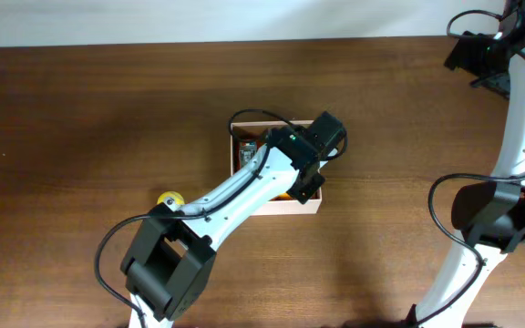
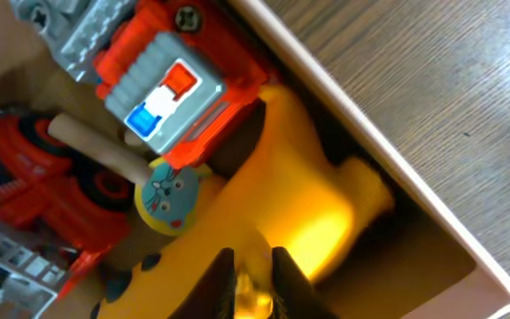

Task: Pack container
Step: 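Lower the fish into the box beside the trucks and open the left gripper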

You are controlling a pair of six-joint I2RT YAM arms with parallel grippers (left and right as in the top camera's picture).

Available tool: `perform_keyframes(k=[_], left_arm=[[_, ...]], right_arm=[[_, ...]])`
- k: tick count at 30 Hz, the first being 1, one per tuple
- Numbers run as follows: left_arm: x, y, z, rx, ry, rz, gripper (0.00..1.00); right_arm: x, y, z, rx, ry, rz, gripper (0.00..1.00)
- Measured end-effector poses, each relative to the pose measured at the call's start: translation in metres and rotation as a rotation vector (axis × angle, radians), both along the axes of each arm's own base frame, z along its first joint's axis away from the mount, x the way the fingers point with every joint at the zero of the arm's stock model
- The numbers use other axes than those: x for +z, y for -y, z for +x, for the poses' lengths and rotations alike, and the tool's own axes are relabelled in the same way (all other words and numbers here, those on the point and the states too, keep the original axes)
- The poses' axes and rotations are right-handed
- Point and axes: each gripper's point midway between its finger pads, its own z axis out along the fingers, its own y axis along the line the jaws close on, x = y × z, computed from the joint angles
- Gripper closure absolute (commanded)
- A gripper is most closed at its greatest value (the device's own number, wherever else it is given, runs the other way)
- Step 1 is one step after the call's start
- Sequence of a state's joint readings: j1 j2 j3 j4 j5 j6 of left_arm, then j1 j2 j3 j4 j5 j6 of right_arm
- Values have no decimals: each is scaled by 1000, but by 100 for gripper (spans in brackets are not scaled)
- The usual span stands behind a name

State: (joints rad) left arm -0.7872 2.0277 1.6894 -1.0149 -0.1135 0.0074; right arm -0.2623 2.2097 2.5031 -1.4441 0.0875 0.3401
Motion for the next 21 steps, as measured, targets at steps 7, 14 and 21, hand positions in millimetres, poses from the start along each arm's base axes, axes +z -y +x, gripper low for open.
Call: perform_keyframes(k=[7,14,21], left_arm=[[0,2,-1,-1,-5,-9,27],[1,-6,-5,1,-23,28,30],[21,-23,1,18,13,119,62]], right_arm=[[0,0,0,0,0,0,1],[0,0,0,0,0,0,1],[0,0,0,0,0,0,1]])
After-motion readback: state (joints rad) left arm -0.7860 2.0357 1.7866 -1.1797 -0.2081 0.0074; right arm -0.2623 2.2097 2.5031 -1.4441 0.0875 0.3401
